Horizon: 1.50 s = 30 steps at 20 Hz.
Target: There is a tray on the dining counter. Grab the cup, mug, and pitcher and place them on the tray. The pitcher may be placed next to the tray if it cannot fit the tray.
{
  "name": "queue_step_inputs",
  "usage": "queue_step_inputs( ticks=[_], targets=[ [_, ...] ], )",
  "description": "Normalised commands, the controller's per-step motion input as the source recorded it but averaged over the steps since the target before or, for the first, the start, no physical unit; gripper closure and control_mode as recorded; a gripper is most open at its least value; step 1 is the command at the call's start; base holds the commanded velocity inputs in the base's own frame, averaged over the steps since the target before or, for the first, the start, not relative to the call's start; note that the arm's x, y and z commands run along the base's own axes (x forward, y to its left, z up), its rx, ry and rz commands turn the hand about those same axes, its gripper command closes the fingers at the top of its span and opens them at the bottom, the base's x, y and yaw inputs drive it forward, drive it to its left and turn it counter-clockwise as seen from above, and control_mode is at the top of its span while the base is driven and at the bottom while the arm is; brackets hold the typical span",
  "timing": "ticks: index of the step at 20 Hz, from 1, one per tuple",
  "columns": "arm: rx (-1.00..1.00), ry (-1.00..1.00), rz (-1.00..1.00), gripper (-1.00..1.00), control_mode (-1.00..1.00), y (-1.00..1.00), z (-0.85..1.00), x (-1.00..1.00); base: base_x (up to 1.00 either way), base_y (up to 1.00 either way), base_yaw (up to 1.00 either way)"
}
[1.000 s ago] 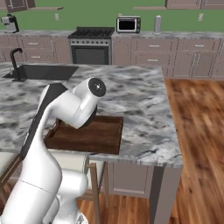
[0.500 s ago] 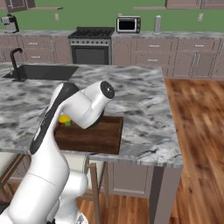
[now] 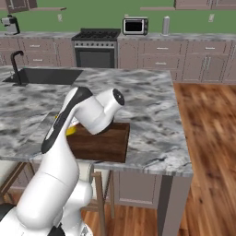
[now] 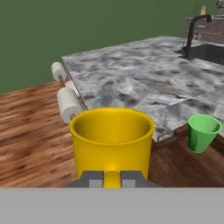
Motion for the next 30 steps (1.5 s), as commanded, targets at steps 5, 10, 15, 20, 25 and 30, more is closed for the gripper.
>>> queue_step_inputs(
  ticks=[5, 10, 15, 20, 25, 30],
  targets=[
    [0.00, 0.00, 0.09, 1.00, -1.00, 0.14, -0.39, 0.15, 0.00, 0.00, 0.00],
    [0.05, 0.00, 0.05, 1.00, -1.00, 0.12, -0.29, 0.22, 0.00, 0.00, 0.00],
    [0.09, 0.00, 0.01, 1.00, -1.00, 0.10, -0.22, 0.25, 0.00, 0.00, 0.00],
    [0.03, 0.01, 0.01, 1.00, -1.00, 0.18, -0.33, 0.30, 0.00, 0.00, 0.00],
    [0.00, 0.01, 0.02, 1.00, -1.00, 0.24, -0.37, 0.34, 0.00, 0.00, 0.00],
    [0.00, 0.00, 0.01, 1.00, -1.00, 0.12, -0.29, 0.34, 0.00, 0.00, 0.00]
  ],
)
